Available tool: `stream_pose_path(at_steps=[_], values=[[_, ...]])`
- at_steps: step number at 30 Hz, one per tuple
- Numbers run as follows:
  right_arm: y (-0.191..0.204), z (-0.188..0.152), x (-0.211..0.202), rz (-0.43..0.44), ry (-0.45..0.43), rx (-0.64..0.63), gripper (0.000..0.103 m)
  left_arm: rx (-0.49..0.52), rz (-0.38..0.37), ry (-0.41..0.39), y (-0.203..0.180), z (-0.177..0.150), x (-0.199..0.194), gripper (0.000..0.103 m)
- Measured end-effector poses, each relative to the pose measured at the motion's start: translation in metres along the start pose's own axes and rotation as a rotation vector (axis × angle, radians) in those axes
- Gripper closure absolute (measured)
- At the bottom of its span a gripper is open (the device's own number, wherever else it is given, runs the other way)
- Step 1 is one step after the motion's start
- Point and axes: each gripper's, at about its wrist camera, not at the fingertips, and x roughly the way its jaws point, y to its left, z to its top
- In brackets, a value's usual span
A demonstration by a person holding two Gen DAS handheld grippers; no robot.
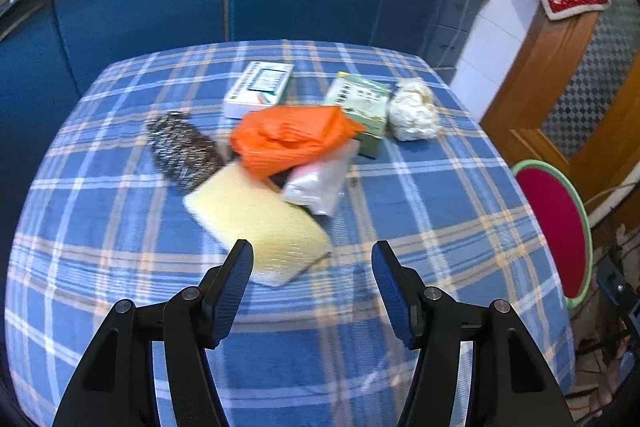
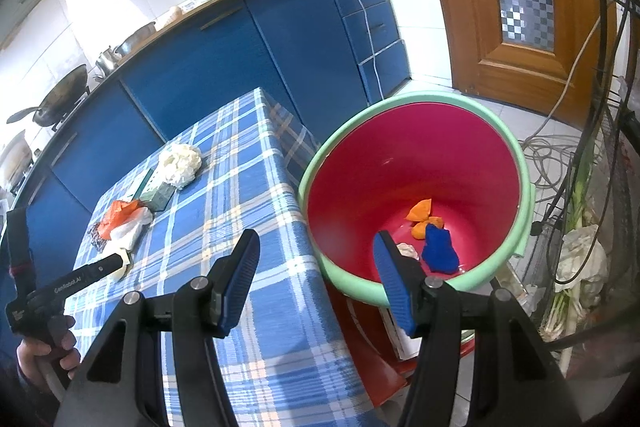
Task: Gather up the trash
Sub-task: 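Grasp the yellow mesh sponge with the left tool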
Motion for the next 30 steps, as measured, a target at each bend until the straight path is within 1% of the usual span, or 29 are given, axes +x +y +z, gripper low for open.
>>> stream_pose_path(at_steps=[4,8,9,15,18,25,30], values=[[0.003,0.0,0.0,0.003,0.002,-0.007,0.042,-0.033,0.033,0.01,0.009,0.002,0.006,0.04],[0.005,-0.001,0.002,0.003,0.006,-0.011,0.042,-0.066,0.032,0.021,0.014,0.007,0.015,0.038],[0.006,-0.001,0.002,0.003,0.007,-0.013,0.042,-0.069,0.038,0.02,0.013,0.008,0.017,0.036],[0.009,-0.001,0.003,0.001,0.013,-0.022,0.042,-0.081,0.073,0.006,0.015,0.014,0.028,0.036],[0.01,-0.002,0.004,0.0,0.015,-0.022,0.042,-0.101,0.077,0.019,0.019,0.016,0.036,0.035],[0.016,-0.003,0.007,0.001,0.025,-0.031,0.042,-0.082,0.103,-0.006,0.018,0.017,0.039,0.035],[0.02,-0.004,0.008,0.005,0.032,-0.04,0.042,-0.08,0.085,-0.014,0.023,0.014,0.035,0.047]])
